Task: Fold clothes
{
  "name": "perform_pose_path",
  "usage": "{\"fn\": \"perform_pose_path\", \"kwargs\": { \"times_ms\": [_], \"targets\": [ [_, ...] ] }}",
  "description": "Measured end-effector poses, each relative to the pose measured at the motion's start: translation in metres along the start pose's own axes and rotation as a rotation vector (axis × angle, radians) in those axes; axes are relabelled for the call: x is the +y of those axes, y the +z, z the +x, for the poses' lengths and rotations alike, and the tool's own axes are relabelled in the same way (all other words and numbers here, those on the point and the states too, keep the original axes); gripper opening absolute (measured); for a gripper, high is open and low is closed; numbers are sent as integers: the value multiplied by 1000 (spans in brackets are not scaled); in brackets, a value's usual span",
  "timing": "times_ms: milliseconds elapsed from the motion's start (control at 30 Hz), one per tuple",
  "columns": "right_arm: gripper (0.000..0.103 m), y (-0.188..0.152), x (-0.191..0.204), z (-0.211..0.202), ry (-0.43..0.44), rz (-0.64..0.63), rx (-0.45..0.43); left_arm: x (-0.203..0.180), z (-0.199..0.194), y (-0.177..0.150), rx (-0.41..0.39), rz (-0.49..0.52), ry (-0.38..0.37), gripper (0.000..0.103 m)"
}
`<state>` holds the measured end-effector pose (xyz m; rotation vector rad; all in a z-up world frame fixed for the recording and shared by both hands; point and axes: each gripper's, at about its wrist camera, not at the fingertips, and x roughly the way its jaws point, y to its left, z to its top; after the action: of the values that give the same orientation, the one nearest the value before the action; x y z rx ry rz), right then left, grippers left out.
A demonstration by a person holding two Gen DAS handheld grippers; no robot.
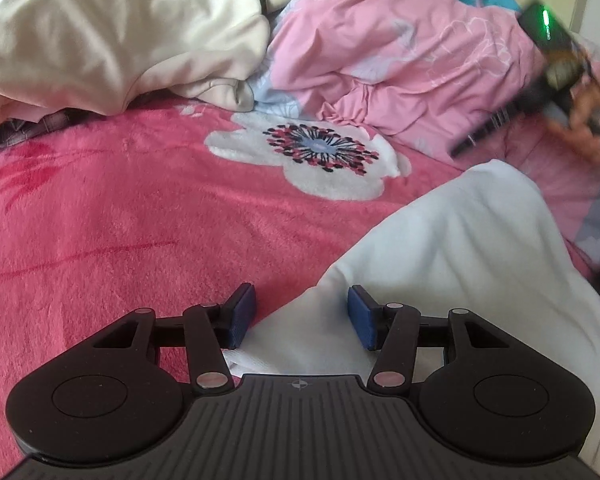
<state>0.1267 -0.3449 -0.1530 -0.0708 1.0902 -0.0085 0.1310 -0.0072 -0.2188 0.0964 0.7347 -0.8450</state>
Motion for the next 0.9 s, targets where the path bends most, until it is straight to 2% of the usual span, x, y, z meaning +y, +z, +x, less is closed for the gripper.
{"fn": "perform_pose_path", "kwargs": {
  "times_ms": [133,200,233,300,333,367,500,567,633,700,800,833,867,900],
  "targets": [
    [3,5,43,15,169,-138,0,1,0,0,-4,-2,-3,52],
    [3,-8,38,32,125,-129,76,1,-2,1,-12,-10,4,52],
    [3,-16,27,39,60,-96,103,1,-4,2,-17,-15,10,53],
    [2,-30,-13,36,-61,47,100,0,-7,4,-28,-26,21,53],
    [8,-34,-28,26,-88,107,87,0,-9,5,-33,-31,26,53],
    [8,-38,-37,13,-93,134,59,0,-10,6,-38,-36,31,53],
    [9,-48,-35,-54,-36,118,-99,0,-17,10,-60,-58,53,54],
    [29,-52,-27,-78,17,103,-181,0,-21,12,-71,-68,64,54],
    [37,-55,-14,-84,68,72,-224,-4,-32,17,-106,-86,73,54],
    [38,-54,1,-75,124,38,-216,-12,-45,22,-136,-100,53,55],
    [38,-54,11,-42,168,61,-110,-32,-54,23,-130,-124,-23,55],
    [36,-60,8,-31,152,86,-68,-42,-55,18,-110,-142,-65,55],
    [18,-66,1,-22,101,122,-38,-51,-56,13,-90,-159,-107,55],
    [12,-71,-10,-20,44,172,-24,-60,-56,7,-63,-176,-144,55]
  ]
}}
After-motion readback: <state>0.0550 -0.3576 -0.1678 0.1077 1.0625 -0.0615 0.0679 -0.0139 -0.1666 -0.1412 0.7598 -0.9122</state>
